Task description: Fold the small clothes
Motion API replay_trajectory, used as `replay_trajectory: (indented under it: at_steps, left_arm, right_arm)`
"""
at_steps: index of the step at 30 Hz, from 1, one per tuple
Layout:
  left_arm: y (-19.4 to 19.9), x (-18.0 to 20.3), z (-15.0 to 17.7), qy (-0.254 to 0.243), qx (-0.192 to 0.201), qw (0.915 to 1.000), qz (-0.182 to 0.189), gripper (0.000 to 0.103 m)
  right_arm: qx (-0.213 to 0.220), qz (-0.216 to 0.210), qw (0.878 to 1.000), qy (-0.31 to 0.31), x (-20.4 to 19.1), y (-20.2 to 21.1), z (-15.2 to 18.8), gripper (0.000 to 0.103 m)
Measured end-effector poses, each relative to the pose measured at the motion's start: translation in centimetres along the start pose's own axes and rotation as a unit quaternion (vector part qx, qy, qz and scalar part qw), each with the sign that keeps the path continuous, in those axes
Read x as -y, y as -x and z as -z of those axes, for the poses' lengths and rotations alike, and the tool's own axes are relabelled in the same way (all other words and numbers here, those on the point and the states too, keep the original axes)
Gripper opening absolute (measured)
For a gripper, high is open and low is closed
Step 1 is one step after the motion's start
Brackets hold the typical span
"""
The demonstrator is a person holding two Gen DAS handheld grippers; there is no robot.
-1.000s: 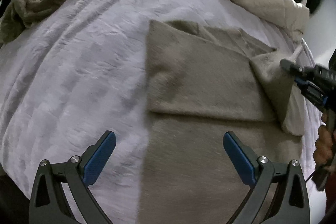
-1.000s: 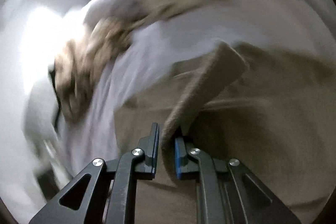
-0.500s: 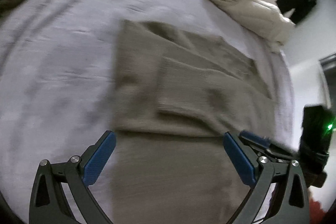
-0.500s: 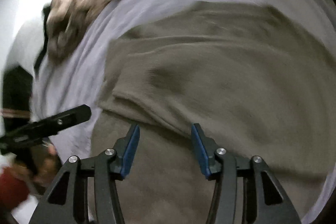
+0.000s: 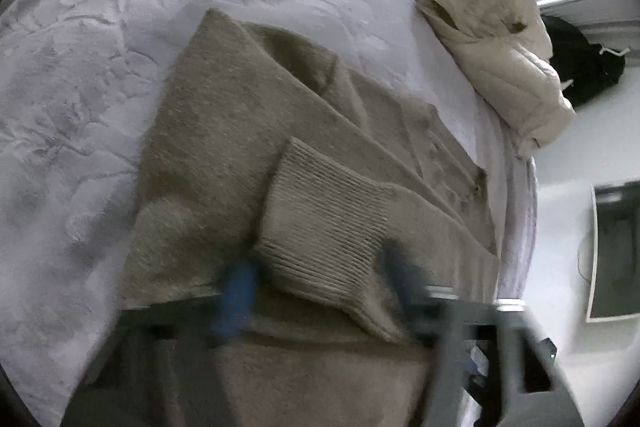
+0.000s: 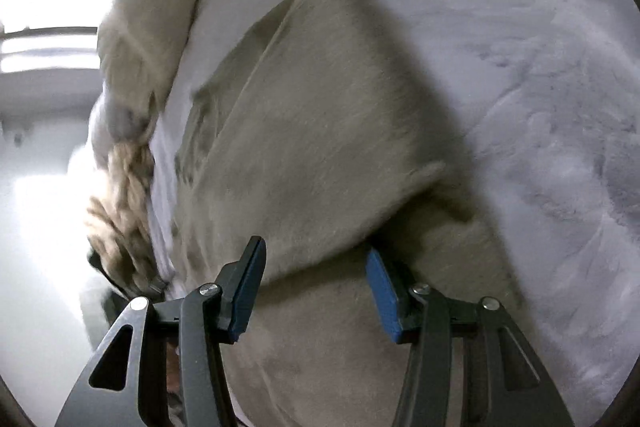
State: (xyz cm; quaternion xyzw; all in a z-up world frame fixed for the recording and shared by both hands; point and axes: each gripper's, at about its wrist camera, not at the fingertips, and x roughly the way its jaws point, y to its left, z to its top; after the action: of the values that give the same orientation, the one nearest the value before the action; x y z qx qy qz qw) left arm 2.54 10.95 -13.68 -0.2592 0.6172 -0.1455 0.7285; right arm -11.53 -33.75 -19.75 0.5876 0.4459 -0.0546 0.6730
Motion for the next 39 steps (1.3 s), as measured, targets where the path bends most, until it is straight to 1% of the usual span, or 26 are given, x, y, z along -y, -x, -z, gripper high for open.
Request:
replay_trajectory:
  at_steps: [1,3,4,5,6,8,9,11,13,14,16,18,19,20,22,23,24,25,26,27,28,30,31,35,37,39]
  left_arm:
    - [0.0,-0.1,-0.1,0.003,-0.002,1.0000,0.005,0.014]
    - [0.3,-0.3,-0.4,0.000,0.005,0.9999,0.015,0.014]
    - [0.9,0.3,-0.2,-0.015,0.013,0.9997,0.015,0.014]
    - [1.5,0.7,0.0,-0.030,0.019,0.9993,0.013,0.014]
    - [2.1,0.9,0.3,-0.045,0.024,0.9986,0.011,0.014]
    - [2.8,1.2,1.0,-0.072,0.027,0.9971,0.004,0.014]
    - [2.6,1.2,1.3,-0.083,0.022,0.9962,-0.005,0.014]
    - [1.6,0.6,1.8,-0.095,0.008,0.9951,-0.026,0.014]
    - [0.7,-0.3,1.9,-0.090,0.001,0.9953,-0.036,0.014]
    - [0.5,-1.0,1.9,-0.083,0.001,0.9960,-0.034,0.014]
    - [0.8,-1.2,1.9,-0.077,0.005,0.9965,-0.032,0.014]
    - [1.5,-0.9,2.0,-0.086,0.013,0.9948,-0.052,0.014]
    - [1.9,-0.7,2.1,-0.093,0.020,0.9924,-0.077,0.014]
    - [2.0,-0.7,2.4,-0.099,0.021,0.9908,-0.090,0.014]
    - [2.5,-0.5,2.7,-0.112,0.016,0.9863,-0.120,0.015]
    - [2.8,-0.8,2.8,-0.118,0.014,0.9843,-0.131,0.018]
    - [3.0,-0.8,2.9,-0.122,0.012,0.9830,-0.137,0.045]
    - [3.4,-1.0,2.9,-0.124,0.015,0.9816,-0.144,0.079]
    - [4.0,-0.9,3.2,-0.129,0.031,0.9794,-0.152,0.083]
    - [4.4,-0.9,3.2,-0.135,0.038,0.9787,-0.150,0.083]
    - [4.6,-0.7,3.2,-0.141,0.031,0.9792,-0.142,0.083]
    - [4.8,-0.7,3.0,-0.138,0.026,0.9815,-0.130,0.083]
    - [4.7,-0.5,2.8,-0.138,0.024,0.9831,-0.118,0.083]
    - [3.4,0.4,1.9,-0.146,0.007,0.9848,-0.094,0.083]
    - [2.4,1.0,1.7,-0.146,-0.002,0.9840,-0.103,0.083]
    - [2.3,1.0,1.8,-0.149,0.005,0.9811,-0.124,0.083]
  right_arm:
    - [0.009,-0.007,1.000,-0.014,0.6,0.6,-0.5,0.055]
    - [0.024,-0.014,0.999,-0.044,1.4,0.9,-1.3,0.055]
    - [0.028,-0.022,0.997,-0.061,1.6,0.9,-1.7,0.042]
    - [0.031,-0.024,0.997,-0.066,1.6,1.0,-1.8,0.026]
    - [0.034,-0.024,0.997,-0.058,1.2,1.2,-2.1,0.007]
    - [0.036,-0.024,0.999,-0.024,0.4,2.2,-2.5,0.007]
    - [0.032,-0.015,0.999,-0.003,0.1,2.4,-2.5,0.007]
    - [0.020,0.024,0.999,0.031,0.2,1.9,-2.6,0.007]
    - [0.005,0.050,0.998,0.041,0.9,1.0,-2.8,0.007]
    - [-0.006,0.044,0.998,0.035,1.6,0.6,-2.9,0.007]
    - [-0.007,0.031,0.999,0.021,2.4,0.6,-3.0,0.008]
    - [-0.007,0.034,0.999,0.028,2.4,0.9,-3.0,0.008]
    - [-0.008,0.040,0.999,0.034,2.2,0.9,-3.0,0.009]
    - [-0.010,0.045,0.998,0.038,2.1,1.0,-2.9,0.009]
    - [-0.015,0.056,0.997,0.043,1.8,1.3,-2.7,0.015]
    - [-0.017,0.064,0.997,0.048,1.5,1.5,-2.5,0.018]
    - [-0.019,0.069,0.996,0.053,1.2,1.7,-2.3,0.026]
    - [-0.020,0.074,0.995,0.058,1.1,2.0,-2.1,0.039]
    - [-0.021,0.077,0.995,0.064,0.6,2.1,-1.8,0.047]
    - [-0.022,0.076,0.994,0.069,0.4,2.3,-1.4,0.057]
    - [-0.023,0.079,0.994,0.074,0.1,2.5,-1.1,0.059]
    - [-0.026,0.082,0.993,0.080,-0.2,2.8,-0.4,0.059]
    - [-0.030,0.079,0.993,0.081,-0.4,2.7,0.0,0.059]
    - [-0.043,0.077,0.993,0.083,-0.7,2.1,1.0,0.059]
    - [-0.045,0.084,0.992,0.087,-1.0,1.7,1.4,0.059]
    - [-0.036,0.094,0.990,0.094,-1.3,2.0,1.3,0.059]
